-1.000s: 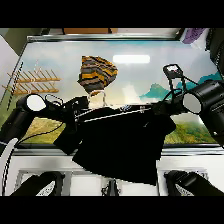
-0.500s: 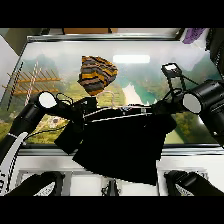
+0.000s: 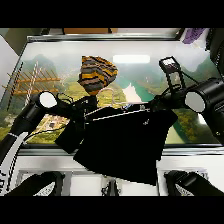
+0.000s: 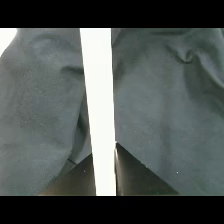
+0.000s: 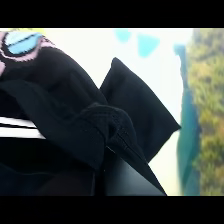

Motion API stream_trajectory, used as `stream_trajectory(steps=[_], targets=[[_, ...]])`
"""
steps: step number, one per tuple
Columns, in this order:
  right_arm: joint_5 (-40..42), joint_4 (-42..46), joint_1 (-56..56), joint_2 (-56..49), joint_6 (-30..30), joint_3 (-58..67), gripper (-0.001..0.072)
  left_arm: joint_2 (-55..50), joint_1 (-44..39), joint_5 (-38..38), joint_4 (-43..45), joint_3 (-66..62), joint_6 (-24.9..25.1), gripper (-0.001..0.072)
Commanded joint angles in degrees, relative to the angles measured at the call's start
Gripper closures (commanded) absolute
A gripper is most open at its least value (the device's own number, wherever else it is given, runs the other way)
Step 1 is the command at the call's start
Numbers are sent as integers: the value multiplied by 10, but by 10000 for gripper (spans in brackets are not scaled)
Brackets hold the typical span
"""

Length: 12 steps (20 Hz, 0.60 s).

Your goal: Fold the clothes and pants, and hang the long-sleeved shirts on hangers.

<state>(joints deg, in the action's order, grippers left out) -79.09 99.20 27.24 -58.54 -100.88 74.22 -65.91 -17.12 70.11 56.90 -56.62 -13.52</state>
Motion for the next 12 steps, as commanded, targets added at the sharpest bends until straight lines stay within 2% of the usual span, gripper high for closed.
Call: stream_trajectory(steps=[1,5,8,12], targets=[[15,6,0,-2,4,2,695,0,0,14,-2,0,1,680],[15,48,-1,-2,-15,2,695,12,0,41,0,0,1,681],[17,42,0,-3,-15,2,695,31,0,48,0,0,1,681],[17,-37,1,9,-12,2,695,15,0,47,-1,0,-15,680]])
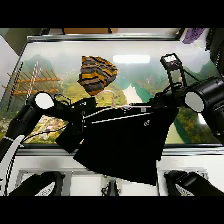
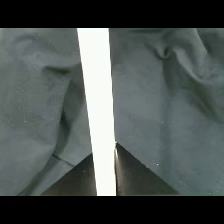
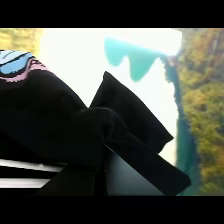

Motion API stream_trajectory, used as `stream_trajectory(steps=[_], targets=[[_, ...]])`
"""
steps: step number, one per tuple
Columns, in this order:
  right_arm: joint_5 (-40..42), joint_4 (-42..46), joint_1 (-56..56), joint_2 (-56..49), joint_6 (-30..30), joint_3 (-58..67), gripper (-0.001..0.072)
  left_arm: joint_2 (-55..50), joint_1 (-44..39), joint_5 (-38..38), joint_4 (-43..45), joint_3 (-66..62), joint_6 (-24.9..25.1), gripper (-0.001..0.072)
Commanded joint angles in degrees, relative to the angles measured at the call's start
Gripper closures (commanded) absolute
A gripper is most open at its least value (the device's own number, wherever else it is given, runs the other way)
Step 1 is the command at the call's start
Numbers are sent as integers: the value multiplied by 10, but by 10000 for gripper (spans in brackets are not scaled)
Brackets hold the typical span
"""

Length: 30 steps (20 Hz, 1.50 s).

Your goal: Fold the clothes and pants, and hang the long-sleeved shirts on hangers.

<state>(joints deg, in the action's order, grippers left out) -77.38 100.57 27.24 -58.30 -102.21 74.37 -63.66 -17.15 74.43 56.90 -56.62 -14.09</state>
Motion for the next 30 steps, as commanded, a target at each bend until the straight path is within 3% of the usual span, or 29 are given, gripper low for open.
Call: stream_trajectory(steps=[1,5,10,16,20,26,30], targets=[[0,-74,1,7,9,0,695,-17,0,4,-3,0,-9,680],[14,-130,4,6,29,0,695,-32,0,-24,-44,0,-7,681],[43,-133,43,5,28,0,695,-32,0,-34,-44,0,-7,680],[-36,3,34,20,-63,0,695,-9,32,-11,-40,0,-16,681],[-38,-4,30,21,-63,0,695,1,56,-9,-40,0,-16,681],[-29,-29,31,21,-69,0,695,-19,27,-32,-42,0,-20,680],[18,-31,44,21,-67,0,695,-19,20,-35,-44,-1,-24,680]])
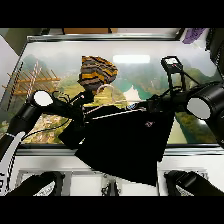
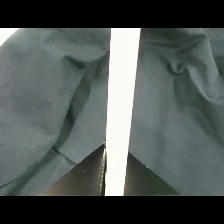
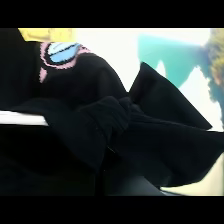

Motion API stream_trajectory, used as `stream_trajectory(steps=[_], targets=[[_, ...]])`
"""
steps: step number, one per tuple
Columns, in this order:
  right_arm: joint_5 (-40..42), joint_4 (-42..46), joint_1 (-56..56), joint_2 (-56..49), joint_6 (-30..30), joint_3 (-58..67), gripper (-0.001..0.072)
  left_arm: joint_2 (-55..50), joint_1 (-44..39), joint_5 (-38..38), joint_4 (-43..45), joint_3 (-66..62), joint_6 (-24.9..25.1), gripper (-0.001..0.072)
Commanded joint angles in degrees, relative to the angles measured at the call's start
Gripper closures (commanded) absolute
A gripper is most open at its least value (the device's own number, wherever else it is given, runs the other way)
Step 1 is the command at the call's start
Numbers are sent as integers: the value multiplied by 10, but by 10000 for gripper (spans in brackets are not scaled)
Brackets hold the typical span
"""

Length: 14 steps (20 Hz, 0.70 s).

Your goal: Fold the clothes and pants, and hang the long-sleeved shirts on hangers.

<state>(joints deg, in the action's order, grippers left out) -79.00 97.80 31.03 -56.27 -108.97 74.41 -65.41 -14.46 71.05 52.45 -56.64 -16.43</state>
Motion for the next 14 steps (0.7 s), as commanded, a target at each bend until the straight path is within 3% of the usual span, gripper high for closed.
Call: stream_trajectory(steps=[1,4,9,14], targets=[[47,1,5,0,1,0,695,-1,-10,8,0,0,0,680],[66,12,4,-2,1,0,695,-1,-26,18,2,0,2,680],[93,-87,9,-5,27,0,695,-2,-57,-20,2,0,1,680],[128,-103,76,-8,21,0,696,-2,-62,-36,-1,0,-1,680]])
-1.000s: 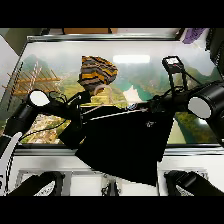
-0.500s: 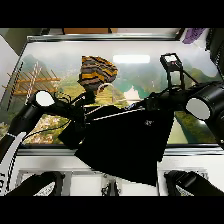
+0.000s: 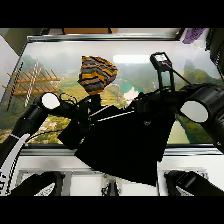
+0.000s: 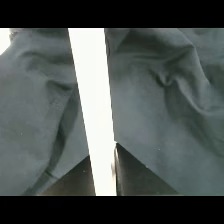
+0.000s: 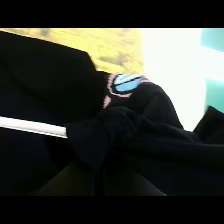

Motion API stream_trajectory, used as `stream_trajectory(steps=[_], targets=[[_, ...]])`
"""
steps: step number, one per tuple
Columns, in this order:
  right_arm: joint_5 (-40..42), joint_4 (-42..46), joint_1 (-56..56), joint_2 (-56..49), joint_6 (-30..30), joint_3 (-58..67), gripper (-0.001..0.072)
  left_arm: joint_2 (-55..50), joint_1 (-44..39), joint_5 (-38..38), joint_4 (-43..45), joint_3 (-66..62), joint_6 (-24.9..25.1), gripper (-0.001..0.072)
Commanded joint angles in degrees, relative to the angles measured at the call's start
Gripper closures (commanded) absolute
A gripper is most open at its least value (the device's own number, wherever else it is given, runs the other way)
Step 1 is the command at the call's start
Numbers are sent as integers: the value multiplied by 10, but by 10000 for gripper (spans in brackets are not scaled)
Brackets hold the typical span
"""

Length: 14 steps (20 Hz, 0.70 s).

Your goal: Fold the clothes and pants, and hang the long-sleeved shirts on hangers.

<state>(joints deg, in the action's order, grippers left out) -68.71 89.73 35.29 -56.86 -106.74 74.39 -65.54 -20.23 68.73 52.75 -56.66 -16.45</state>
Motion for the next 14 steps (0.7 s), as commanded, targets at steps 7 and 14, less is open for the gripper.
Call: stream_trajectory(steps=[7,14], targets=[[123,-24,116,-25,-22,0,695,0,-4,-12,-4,0,-1,680],[140,-36,129,-39,-21,0,694,0,-4,-7,-4,0,-1,680]])
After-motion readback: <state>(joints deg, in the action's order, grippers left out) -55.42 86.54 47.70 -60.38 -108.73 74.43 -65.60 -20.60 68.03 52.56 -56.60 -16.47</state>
